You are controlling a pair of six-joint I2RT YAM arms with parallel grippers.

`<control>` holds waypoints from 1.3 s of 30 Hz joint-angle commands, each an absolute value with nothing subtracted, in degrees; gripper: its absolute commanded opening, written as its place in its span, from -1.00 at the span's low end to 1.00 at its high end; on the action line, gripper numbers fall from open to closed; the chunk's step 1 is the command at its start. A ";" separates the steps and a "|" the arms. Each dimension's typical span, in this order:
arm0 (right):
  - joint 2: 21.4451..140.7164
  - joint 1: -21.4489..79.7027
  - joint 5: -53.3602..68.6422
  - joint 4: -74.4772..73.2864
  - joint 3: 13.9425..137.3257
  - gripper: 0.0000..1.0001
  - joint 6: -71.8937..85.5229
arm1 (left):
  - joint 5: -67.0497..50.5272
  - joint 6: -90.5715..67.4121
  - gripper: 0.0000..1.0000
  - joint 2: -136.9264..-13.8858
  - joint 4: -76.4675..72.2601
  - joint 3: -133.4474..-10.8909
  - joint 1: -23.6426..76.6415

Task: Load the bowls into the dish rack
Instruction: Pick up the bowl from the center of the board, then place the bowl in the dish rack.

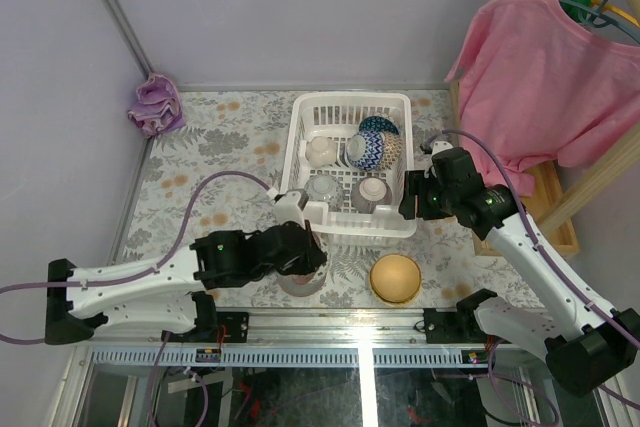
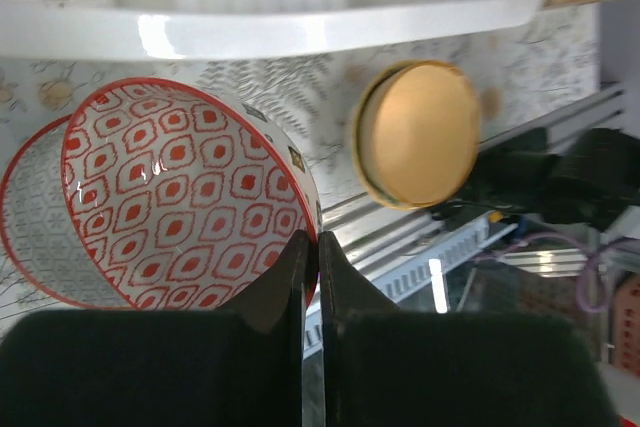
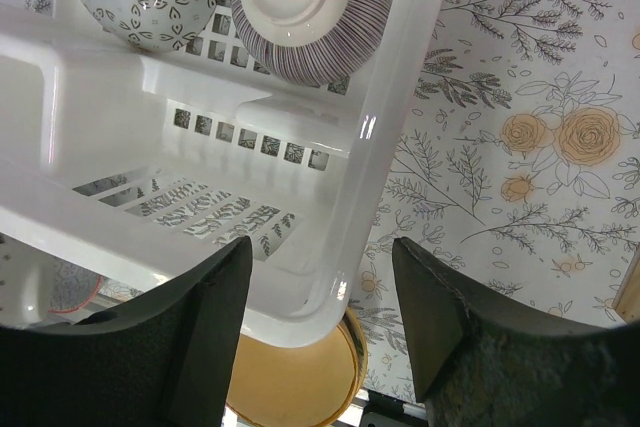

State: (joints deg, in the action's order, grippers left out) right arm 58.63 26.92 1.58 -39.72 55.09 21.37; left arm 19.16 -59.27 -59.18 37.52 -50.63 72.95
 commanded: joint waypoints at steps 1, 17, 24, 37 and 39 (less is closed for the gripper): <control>57.24 27.38 2.54 -38.06 55.89 0.31 20.61 | 22.61 -58.89 -1.00 -56.28 36.51 -55.38 73.25; 55.99 27.30 2.66 -41.02 62.94 0.33 21.69 | 19.08 -47.62 -1.00 -70.56 18.00 -80.48 56.16; 58.60 27.23 2.77 -41.54 65.71 0.36 20.98 | 17.40 -50.23 -1.00 -82.46 1.59 -82.63 46.84; 59.69 20.66 10.37 -42.09 65.82 0.46 16.70 | 31.80 -52.19 -1.00 -99.37 -30.76 -78.23 41.85; 59.55 19.72 11.62 -42.33 65.91 0.47 16.10 | 34.61 -52.46 -1.00 -100.95 -35.21 -76.54 41.76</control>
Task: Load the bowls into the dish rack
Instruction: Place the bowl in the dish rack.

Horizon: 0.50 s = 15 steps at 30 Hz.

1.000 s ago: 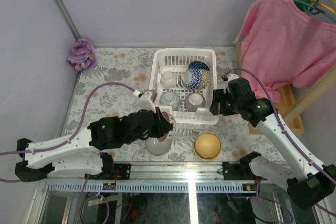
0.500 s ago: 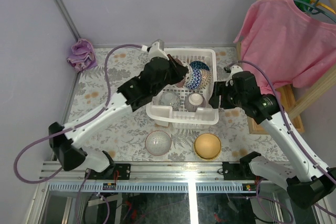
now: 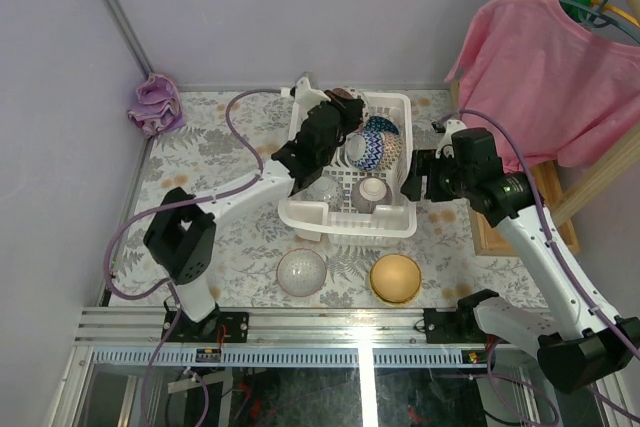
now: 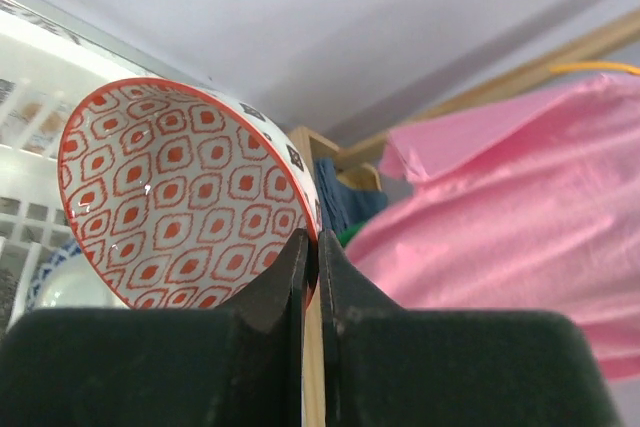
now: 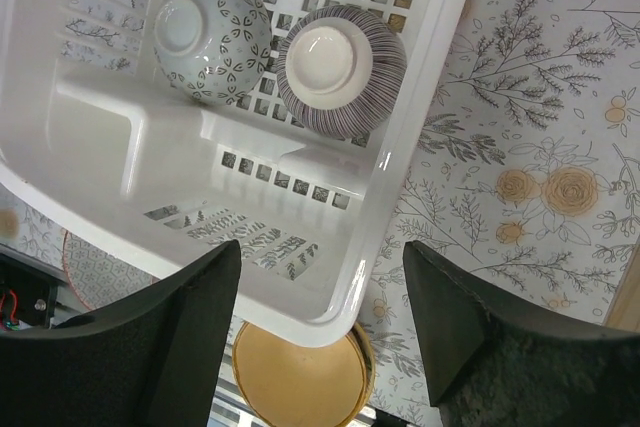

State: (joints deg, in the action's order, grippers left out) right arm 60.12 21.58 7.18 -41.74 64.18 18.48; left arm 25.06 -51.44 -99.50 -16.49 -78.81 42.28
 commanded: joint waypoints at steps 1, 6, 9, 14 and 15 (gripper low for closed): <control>59.50 19.27 12.25 -42.48 65.94 0.47 15.82 | 35.87 -52.33 -1.00 -101.71 -37.40 -75.76 41.63; 59.27 18.00 16.08 -42.19 65.51 0.48 15.49 | 40.86 -52.21 -1.00 -106.00 -44.78 -74.66 40.90; 59.40 17.88 17.98 -41.64 65.10 0.48 15.50 | 42.68 -51.93 -1.00 -108.98 -50.42 -73.87 40.83; 59.48 17.59 18.86 -41.92 65.30 0.48 14.69 | 45.79 -51.47 -1.00 -113.22 -55.91 -73.40 40.78; 59.47 17.52 19.03 -41.91 65.31 0.48 14.60 | 46.14 -51.16 -1.00 -114.03 -56.61 -73.42 40.80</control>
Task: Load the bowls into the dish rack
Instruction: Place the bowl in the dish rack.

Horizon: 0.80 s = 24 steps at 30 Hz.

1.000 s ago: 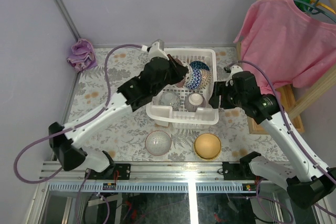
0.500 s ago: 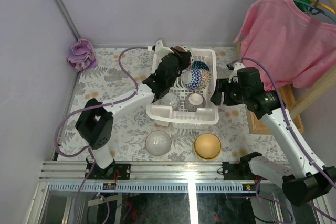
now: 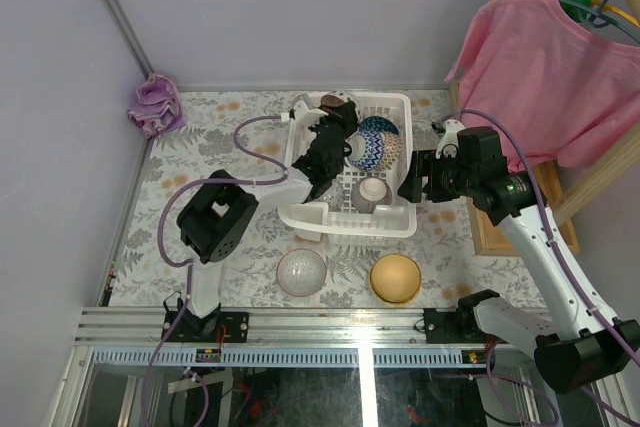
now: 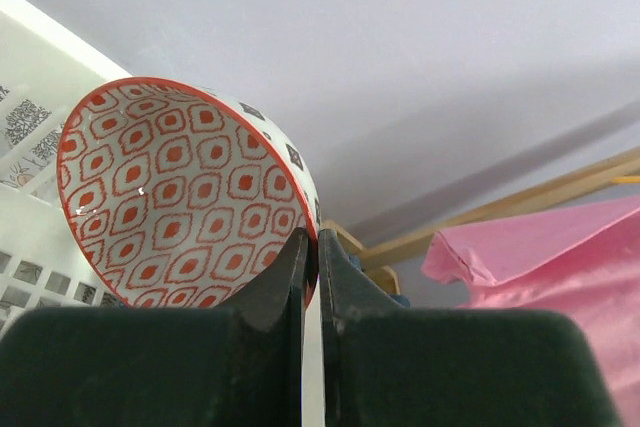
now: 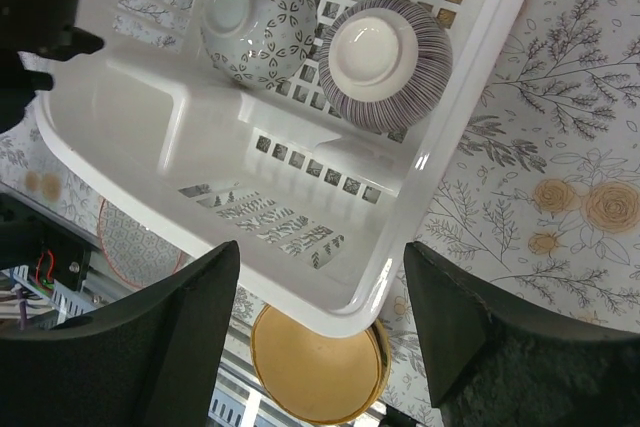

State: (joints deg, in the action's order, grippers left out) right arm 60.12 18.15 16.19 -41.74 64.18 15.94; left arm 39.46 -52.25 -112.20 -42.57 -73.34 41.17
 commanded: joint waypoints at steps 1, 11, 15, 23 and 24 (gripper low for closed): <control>59.56 17.51 19.47 -41.87 65.30 0.48 14.44 | 46.60 -50.93 -1.00 -114.90 -57.80 -73.23 40.78; 60.25 17.14 21.14 -40.70 63.65 0.49 13.65 | 50.29 -53.84 -1.00 -120.82 -65.54 -70.25 40.57; 59.91 17.13 21.89 -40.17 62.86 0.49 13.79 | 52.31 -56.06 -1.00 -122.18 -65.70 -69.60 40.25; 59.95 17.09 23.95 -39.50 62.69 0.49 14.03 | 51.50 -61.78 -1.00 -126.41 -66.84 -70.96 38.79; 59.94 17.13 23.94 -39.47 62.59 0.49 14.04 | 51.34 -62.09 -1.00 -126.61 -66.24 -71.20 38.69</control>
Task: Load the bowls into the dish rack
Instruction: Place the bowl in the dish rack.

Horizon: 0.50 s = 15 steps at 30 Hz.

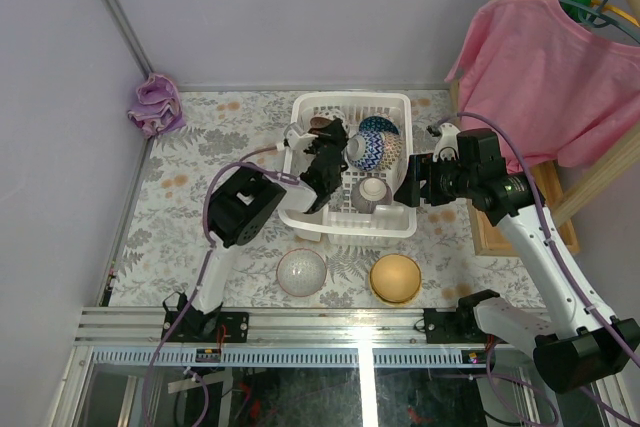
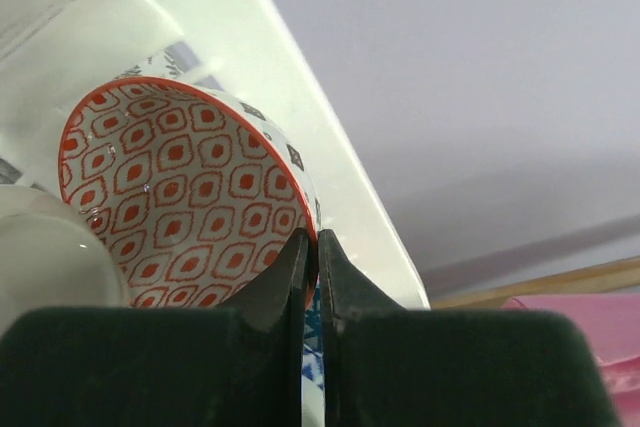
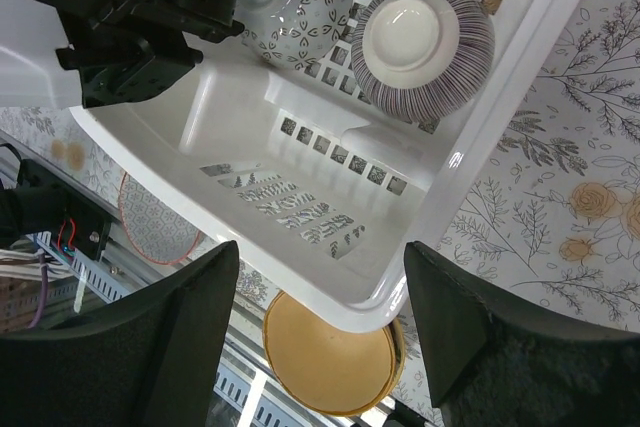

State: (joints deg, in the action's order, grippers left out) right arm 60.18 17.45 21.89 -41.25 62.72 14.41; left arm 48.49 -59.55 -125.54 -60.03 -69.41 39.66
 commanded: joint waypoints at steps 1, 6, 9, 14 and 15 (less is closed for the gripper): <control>60.02 17.12 23.85 -39.53 62.72 0.49 13.99 | 51.33 -62.85 -1.00 -126.60 -65.63 -71.20 38.60; 60.20 17.13 24.05 -39.72 63.25 0.49 13.79 | 50.45 -64.60 -0.90 -126.09 -64.99 -69.29 38.58; 60.24 17.14 24.10 -39.79 63.47 0.49 13.89 | 49.65 -66.02 -0.38 -125.58 -63.43 -68.57 38.56; 59.79 17.12 24.26 -40.39 63.94 0.49 13.89 | 46.44 -64.16 0.00 -124.00 -63.83 -68.14 38.12; 59.74 17.14 24.14 -40.55 64.12 0.49 13.86 | 46.02 -63.38 0.04 -123.35 -64.77 -67.56 38.14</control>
